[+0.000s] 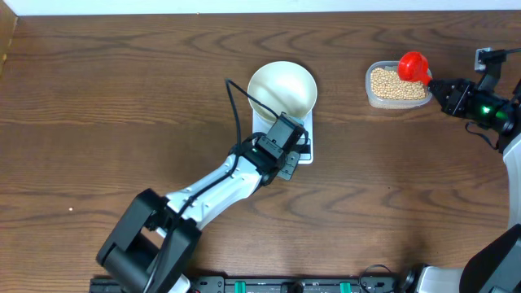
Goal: Scoop item into bowl and weigh 50g on scale
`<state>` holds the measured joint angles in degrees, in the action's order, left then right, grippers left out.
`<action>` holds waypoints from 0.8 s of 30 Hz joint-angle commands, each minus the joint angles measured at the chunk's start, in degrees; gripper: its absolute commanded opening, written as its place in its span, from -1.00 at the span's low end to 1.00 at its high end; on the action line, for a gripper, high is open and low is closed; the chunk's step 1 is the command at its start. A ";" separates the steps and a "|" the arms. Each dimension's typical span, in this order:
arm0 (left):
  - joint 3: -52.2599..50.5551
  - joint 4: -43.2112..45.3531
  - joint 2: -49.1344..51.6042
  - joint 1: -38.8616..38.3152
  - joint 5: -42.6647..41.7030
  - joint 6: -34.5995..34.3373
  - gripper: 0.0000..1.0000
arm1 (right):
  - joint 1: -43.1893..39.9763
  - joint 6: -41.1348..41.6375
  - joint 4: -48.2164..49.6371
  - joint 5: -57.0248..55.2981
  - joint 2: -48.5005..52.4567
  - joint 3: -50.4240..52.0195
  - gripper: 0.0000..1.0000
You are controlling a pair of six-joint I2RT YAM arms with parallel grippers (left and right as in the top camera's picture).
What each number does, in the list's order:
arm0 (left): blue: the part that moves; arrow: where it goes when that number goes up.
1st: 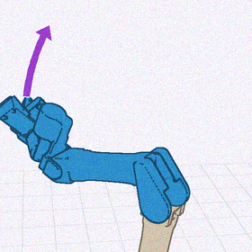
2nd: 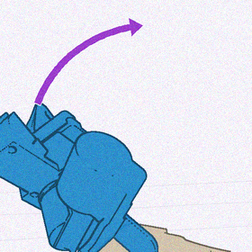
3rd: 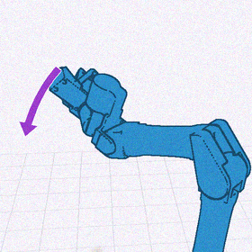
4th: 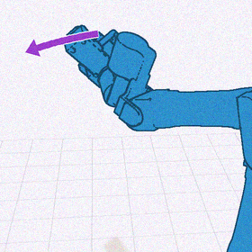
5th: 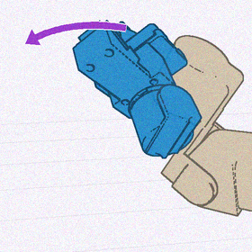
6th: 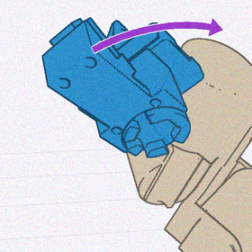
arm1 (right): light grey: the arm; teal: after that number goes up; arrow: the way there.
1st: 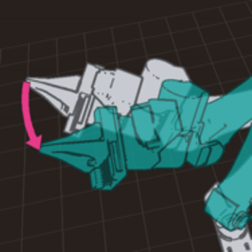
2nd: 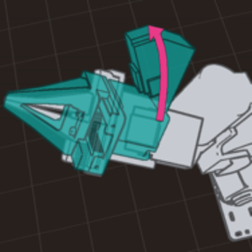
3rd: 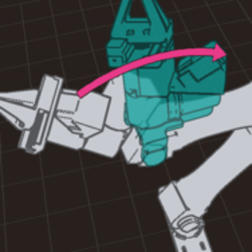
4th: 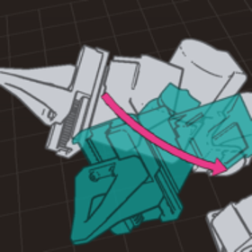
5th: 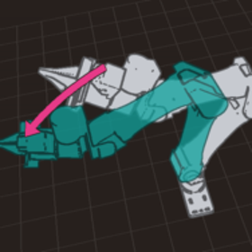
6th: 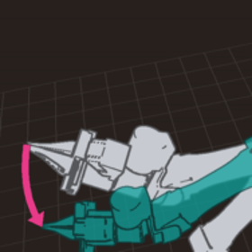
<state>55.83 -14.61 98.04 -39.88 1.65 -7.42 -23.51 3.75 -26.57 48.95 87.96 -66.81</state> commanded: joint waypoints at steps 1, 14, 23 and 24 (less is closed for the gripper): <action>-0.44 1.46 1.31 -0.07 0.00 3.02 -0.86 | -0.07 -1.05 -0.04 -0.83 -0.83 -0.96 -0.98; -0.44 6.82 4.57 0.17 1.81 5.42 -0.86 | -0.09 -1.07 0.00 -1.05 -0.83 -0.96 -0.98; -0.44 10.88 6.47 0.96 2.05 5.46 -0.85 | -0.09 -1.07 -0.02 -1.05 -0.83 -0.96 -0.98; -0.44 11.04 6.60 0.96 2.05 5.49 -0.85 | -0.09 -1.07 -0.02 -1.05 -0.83 -0.96 -0.98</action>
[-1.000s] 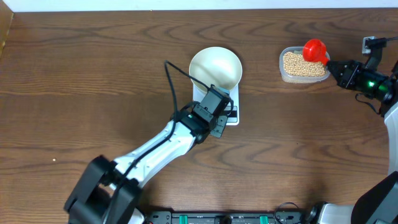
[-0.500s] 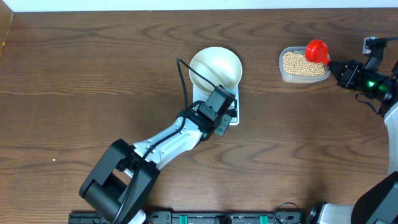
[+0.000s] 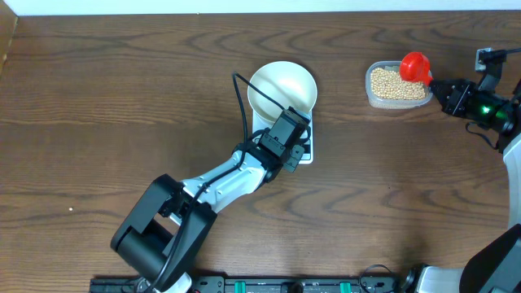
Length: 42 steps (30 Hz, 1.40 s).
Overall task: Scoop item into bowl and weigh 50g on scale
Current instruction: 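Press the scale's tare button with the left gripper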
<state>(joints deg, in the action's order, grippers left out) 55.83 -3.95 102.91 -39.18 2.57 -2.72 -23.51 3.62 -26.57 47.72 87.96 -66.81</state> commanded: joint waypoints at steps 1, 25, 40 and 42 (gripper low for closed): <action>-0.44 0.46 1.90 0.28 1.14 0.79 -0.86 | -0.09 -0.94 -0.02 0.17 -0.83 -0.96 -0.98; -0.44 0.33 2.01 0.31 0.81 2.82 -0.86 | -0.09 -0.96 -0.07 -0.68 -0.83 -0.96 -0.98; -0.44 0.39 5.31 0.37 -0.55 3.17 -0.86 | -0.09 -0.94 -0.11 -0.66 -0.83 -0.96 -0.98; -0.44 0.35 5.31 0.37 -0.55 3.15 -0.86 | -0.09 -0.94 -0.11 -0.68 -0.83 -0.96 -0.98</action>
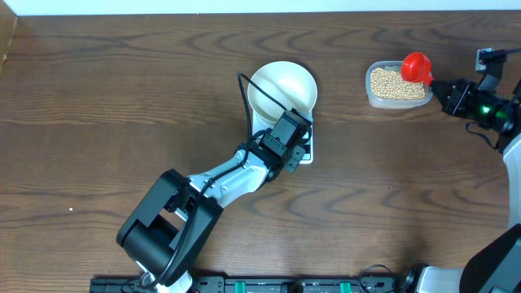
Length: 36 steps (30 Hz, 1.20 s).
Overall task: Scoop item into bowl and weigh 50g on scale
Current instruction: 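Press the scale's tare button with the left gripper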
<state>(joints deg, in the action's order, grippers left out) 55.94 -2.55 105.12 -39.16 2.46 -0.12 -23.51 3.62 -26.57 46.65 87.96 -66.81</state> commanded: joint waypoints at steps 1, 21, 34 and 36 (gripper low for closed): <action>-0.55 -1.14 3.08 0.35 -0.44 0.55 -0.86 | -0.09 -0.94 -0.11 0.42 -0.83 -0.96 -0.98; -0.55 -4.87 2.82 0.35 -0.52 0.50 -0.86 | -0.09 -0.94 -0.11 0.39 -0.83 -0.96 -0.98; 0.87 -11.63 -13.49 0.15 -0.55 -2.40 -0.85 | -0.09 -0.92 0.39 0.15 -0.83 -0.96 -0.98; 0.87 -14.23 -20.33 0.20 -0.50 -3.63 -0.86 | -0.09 -0.92 0.35 0.17 -0.83 -0.96 -0.98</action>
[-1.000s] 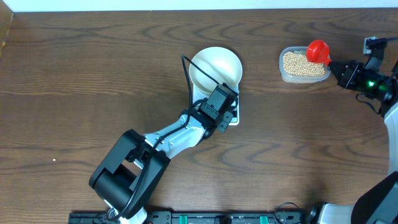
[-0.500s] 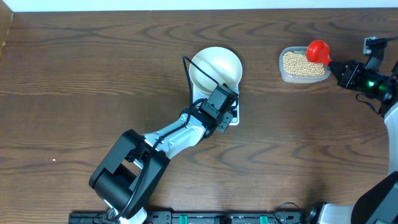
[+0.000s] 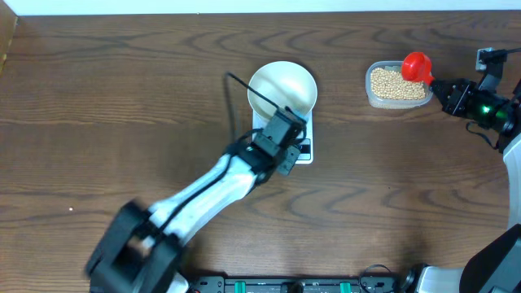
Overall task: Scoop item into bowl and weigh 50g on scale
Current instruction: 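Press the scale's tare button with the left gripper, then pull the left gripper back from the scale and hold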
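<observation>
A cream bowl (image 3: 281,88) stands on a white scale (image 3: 306,153), which is mostly covered by the bowl and my left arm. My left gripper (image 3: 286,130) hovers over the scale's front part just below the bowl; its fingers are hidden under the wrist. A clear tub of beans (image 3: 396,85) sits at the back right. A red scoop (image 3: 415,66) rests at the tub's right rim, and my right gripper (image 3: 438,85) is shut on its handle.
The dark wooden table (image 3: 122,98) stretches left of the bowl. My left arm (image 3: 203,191) crosses the table diagonally from the front left, its lower part blurred. A black cable (image 3: 244,85) arcs over the bowl's left side.
My left arm's lower part has swung left and toward the front and is now blurred; its gripper sits slightly left of before, still over the scale. The right arm and scoop have not moved.
My left gripper stood over the scale's front below the bowl at every earlier moment, while the arm's elbow crept to the right. Now the elbow is back to the left. My right gripper has held the red scoop at the bean tub throughout.
</observation>
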`<state>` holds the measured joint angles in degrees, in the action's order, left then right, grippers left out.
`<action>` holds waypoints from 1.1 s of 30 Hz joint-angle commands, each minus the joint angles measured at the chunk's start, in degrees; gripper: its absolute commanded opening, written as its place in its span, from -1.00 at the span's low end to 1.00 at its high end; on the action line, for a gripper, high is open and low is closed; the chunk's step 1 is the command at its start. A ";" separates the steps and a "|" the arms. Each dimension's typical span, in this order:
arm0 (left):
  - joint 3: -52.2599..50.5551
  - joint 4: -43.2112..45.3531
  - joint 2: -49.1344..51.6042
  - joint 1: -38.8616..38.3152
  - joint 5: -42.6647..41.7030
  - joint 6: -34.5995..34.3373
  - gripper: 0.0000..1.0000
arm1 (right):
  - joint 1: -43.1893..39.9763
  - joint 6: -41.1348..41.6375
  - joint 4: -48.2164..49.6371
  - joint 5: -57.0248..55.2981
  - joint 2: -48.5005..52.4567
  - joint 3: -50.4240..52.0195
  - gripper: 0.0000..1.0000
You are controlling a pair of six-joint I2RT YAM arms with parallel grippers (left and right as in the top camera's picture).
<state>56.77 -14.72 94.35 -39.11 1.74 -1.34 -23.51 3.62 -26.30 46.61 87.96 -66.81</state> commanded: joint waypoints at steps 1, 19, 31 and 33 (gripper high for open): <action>0.04 -2.62 -11.61 0.15 0.22 -2.40 -0.86 | -0.09 -0.94 -0.09 0.17 -0.83 -0.96 -0.98; -0.04 -2.95 -21.49 12.55 9.66 -2.12 -0.86 | -0.09 -0.92 1.79 -6.23 -0.83 -0.96 -0.98; -0.42 -14.53 -21.33 12.68 4.33 -2.12 -0.85 | -0.09 -0.92 1.20 -7.30 -0.83 -0.96 -0.98; -0.42 -17.16 -21.33 12.68 1.05 -2.12 -0.85 | -0.09 -0.92 1.25 -7.30 -0.83 -0.96 -0.98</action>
<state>56.71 -29.89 72.64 -26.65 7.90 -3.03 -23.51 3.60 -25.06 39.57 87.96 -66.81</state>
